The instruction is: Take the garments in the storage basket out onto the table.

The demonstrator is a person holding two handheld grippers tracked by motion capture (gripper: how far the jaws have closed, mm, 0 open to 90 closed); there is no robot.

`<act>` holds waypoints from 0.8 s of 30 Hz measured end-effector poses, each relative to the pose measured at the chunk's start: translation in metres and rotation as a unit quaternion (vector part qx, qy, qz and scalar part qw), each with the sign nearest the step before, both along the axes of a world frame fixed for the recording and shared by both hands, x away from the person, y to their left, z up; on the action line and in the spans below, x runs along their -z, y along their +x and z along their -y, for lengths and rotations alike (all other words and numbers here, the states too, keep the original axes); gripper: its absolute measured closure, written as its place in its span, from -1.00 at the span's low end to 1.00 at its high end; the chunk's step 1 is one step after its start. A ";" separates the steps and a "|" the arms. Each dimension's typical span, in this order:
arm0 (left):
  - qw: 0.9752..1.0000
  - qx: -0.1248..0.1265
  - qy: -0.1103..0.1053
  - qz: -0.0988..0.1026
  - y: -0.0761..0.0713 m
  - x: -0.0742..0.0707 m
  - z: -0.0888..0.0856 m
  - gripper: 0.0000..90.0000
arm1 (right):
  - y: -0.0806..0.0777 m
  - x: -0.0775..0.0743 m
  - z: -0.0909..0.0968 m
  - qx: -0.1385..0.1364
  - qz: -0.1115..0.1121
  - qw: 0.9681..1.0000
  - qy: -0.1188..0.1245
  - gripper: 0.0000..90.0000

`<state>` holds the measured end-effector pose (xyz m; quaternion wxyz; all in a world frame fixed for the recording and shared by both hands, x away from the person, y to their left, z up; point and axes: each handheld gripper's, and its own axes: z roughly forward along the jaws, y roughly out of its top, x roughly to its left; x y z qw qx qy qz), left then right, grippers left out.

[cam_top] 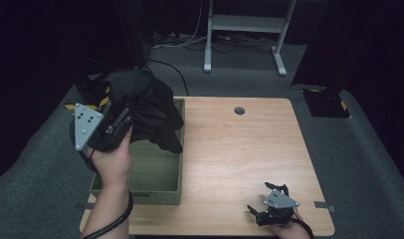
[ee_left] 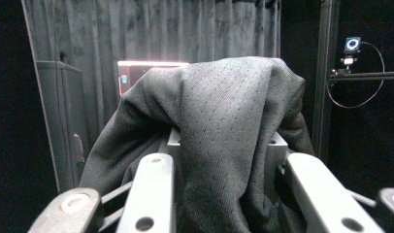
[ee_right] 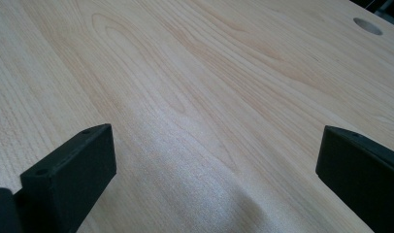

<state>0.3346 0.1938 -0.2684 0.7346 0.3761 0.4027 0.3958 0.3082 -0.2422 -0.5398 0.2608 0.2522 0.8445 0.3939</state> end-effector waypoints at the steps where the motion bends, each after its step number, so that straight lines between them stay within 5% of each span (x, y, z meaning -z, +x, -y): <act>1: 1.000 0.000 -0.001 0.001 0.000 -0.001 0.001 0.51 | 0.000 0.000 0.000 0.000 0.000 1.000 0.000 -0.99; 24: 0.999 0.033 -0.005 0.012 0.000 -0.012 0.027 0.53 | 0.000 0.000 0.001 -0.002 -0.002 1.000 0.003 -0.99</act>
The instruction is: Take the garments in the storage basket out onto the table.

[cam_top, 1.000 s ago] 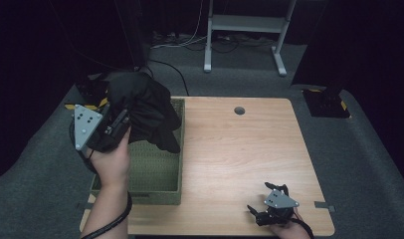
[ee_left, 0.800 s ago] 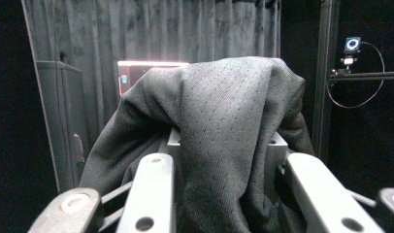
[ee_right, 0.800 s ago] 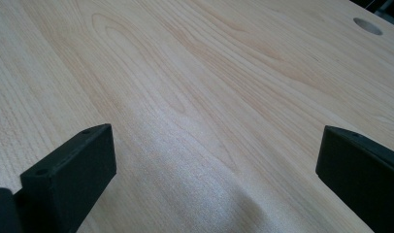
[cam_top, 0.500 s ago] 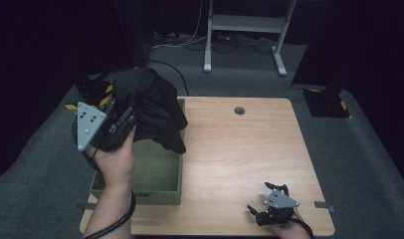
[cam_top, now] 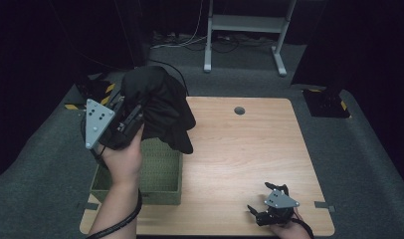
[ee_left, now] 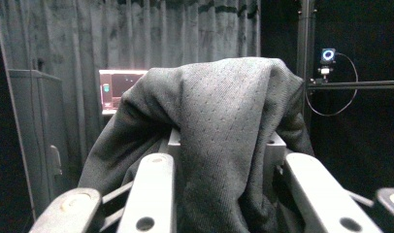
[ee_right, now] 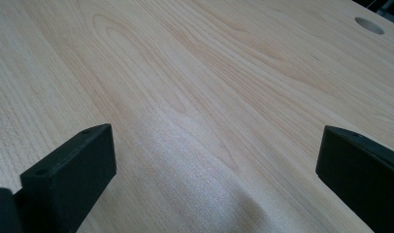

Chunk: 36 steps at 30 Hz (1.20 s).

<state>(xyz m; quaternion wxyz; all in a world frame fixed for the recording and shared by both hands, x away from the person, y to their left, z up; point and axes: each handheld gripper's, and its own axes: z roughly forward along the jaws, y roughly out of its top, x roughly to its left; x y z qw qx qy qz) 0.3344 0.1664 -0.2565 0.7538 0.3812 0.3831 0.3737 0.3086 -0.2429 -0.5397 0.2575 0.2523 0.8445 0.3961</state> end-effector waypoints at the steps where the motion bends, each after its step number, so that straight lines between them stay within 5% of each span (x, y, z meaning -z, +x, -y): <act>1: 1.000 0.001 -0.002 0.001 0.000 0.000 0.001 0.53 | 0.000 0.000 0.000 0.000 0.000 1.000 0.001 -0.99; 36: 0.998 0.066 -0.006 0.001 0.010 0.003 0.065 0.54 | 0.000 0.000 0.001 -0.002 -0.003 1.000 0.007 -0.99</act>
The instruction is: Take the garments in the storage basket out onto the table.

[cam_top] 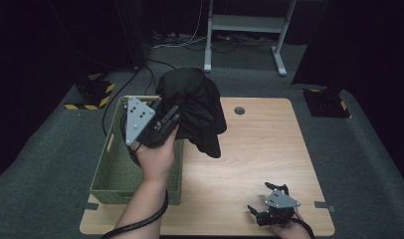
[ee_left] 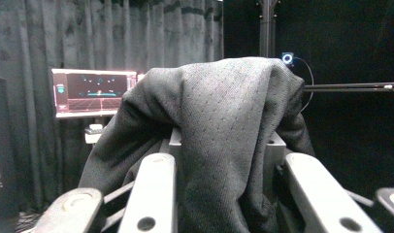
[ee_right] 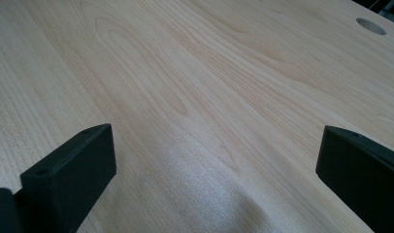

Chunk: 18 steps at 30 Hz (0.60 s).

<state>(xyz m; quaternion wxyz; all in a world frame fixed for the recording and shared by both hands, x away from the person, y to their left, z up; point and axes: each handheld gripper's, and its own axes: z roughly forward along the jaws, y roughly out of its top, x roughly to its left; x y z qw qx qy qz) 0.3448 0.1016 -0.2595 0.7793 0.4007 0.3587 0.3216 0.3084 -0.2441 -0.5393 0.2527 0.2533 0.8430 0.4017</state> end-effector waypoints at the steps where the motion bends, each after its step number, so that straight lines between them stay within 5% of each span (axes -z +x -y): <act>1: 1.000 0.001 -0.001 0.000 0.000 0.000 0.001 0.54 | 0.000 0.000 0.000 0.000 0.000 1.000 0.000 -0.99; 18: 1.000 0.014 0.004 -0.005 0.004 0.011 0.028 0.54 | 0.000 0.000 0.000 -0.002 0.001 1.000 0.000 -0.99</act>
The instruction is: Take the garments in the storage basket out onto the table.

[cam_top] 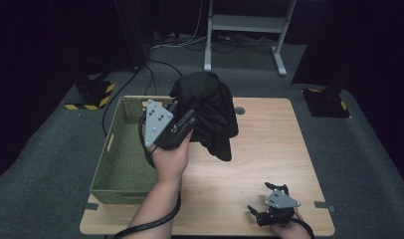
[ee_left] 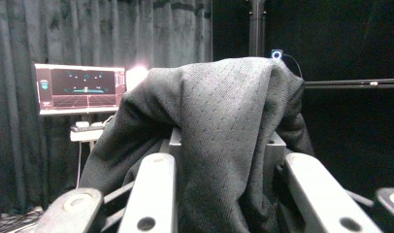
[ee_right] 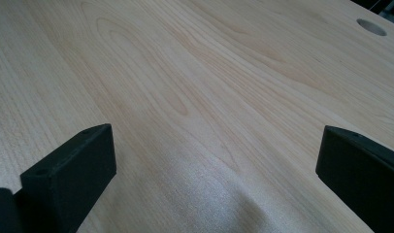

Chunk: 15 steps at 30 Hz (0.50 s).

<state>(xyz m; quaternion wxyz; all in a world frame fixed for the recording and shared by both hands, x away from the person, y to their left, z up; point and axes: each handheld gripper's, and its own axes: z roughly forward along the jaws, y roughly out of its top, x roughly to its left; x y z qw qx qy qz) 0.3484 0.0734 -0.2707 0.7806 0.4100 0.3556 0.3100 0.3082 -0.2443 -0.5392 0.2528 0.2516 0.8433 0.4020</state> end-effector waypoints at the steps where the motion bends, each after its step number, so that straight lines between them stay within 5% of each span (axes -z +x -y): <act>1: 1.000 0.001 0.002 0.000 0.000 0.001 0.001 0.54 | 0.000 0.000 0.000 0.000 0.000 1.000 0.000 -0.99; 15: 1.000 0.011 0.013 -0.009 0.004 0.012 0.019 0.53 | 0.000 0.000 0.001 0.000 -0.001 1.000 0.005 -0.99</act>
